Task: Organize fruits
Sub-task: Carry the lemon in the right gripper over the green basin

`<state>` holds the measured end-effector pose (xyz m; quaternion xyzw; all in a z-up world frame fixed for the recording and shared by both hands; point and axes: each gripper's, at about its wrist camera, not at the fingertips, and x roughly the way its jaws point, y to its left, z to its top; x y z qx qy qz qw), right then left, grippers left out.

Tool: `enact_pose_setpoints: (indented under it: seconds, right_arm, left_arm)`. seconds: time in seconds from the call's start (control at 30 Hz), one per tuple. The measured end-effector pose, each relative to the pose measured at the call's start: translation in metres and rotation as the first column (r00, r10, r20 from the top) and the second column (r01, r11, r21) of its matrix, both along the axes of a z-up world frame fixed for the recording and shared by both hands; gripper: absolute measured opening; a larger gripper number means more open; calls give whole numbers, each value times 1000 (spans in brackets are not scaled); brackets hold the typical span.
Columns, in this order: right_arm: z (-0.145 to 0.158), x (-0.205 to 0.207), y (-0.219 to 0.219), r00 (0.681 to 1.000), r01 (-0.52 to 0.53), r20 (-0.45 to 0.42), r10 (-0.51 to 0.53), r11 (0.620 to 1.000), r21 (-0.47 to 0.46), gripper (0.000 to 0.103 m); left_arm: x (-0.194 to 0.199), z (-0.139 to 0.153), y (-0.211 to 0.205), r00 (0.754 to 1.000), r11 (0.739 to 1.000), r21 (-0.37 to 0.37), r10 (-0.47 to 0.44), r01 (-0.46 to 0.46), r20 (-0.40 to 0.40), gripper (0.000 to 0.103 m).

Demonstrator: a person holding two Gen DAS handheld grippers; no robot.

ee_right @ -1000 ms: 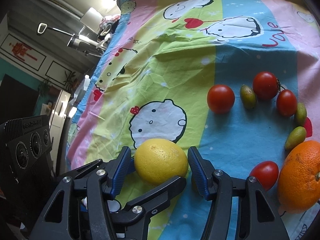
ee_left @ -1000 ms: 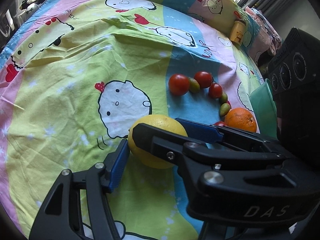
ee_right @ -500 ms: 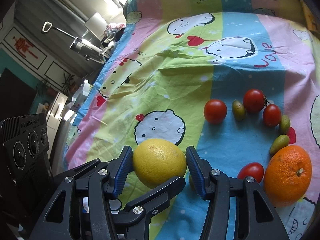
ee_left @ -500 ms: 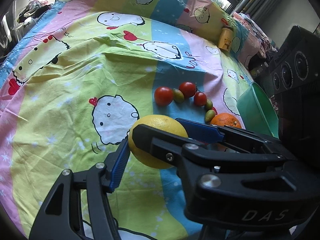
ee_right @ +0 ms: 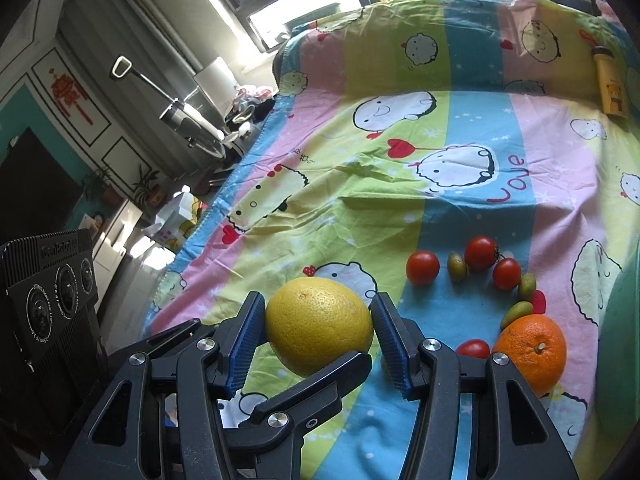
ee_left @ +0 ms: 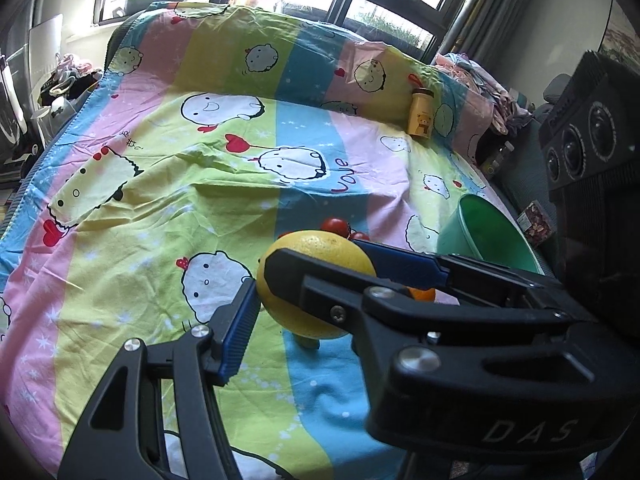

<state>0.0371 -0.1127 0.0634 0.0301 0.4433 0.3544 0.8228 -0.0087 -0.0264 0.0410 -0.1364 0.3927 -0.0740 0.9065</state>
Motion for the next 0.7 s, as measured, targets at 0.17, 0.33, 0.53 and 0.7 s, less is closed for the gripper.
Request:
enact_pose_setpoints:
  seconds: [0.17, 0.33, 0.53, 0.7]
  right_arm:
    - [15, -4, -14, 999, 20, 48, -20, 1000, 12, 58]
    - [28, -2, -39, 995, 62, 74, -65, 997, 50, 58]
    - [38, 1, -72, 986, 128, 97, -136, 988, 84, 58]
    - [42, 5, -99, 975, 182, 106, -194, 977, 114, 58]
  left_arm:
    - [2, 15, -18, 999, 999, 41, -21, 19, 44, 59]
    - [7, 27, -39, 996, 996, 65, -61, 56, 72, 59]
    - [17, 36, -67, 987, 990, 82, -122, 113, 103, 59]
    - [27, 41, -93, 979, 981, 103, -173, 162, 110, 59]
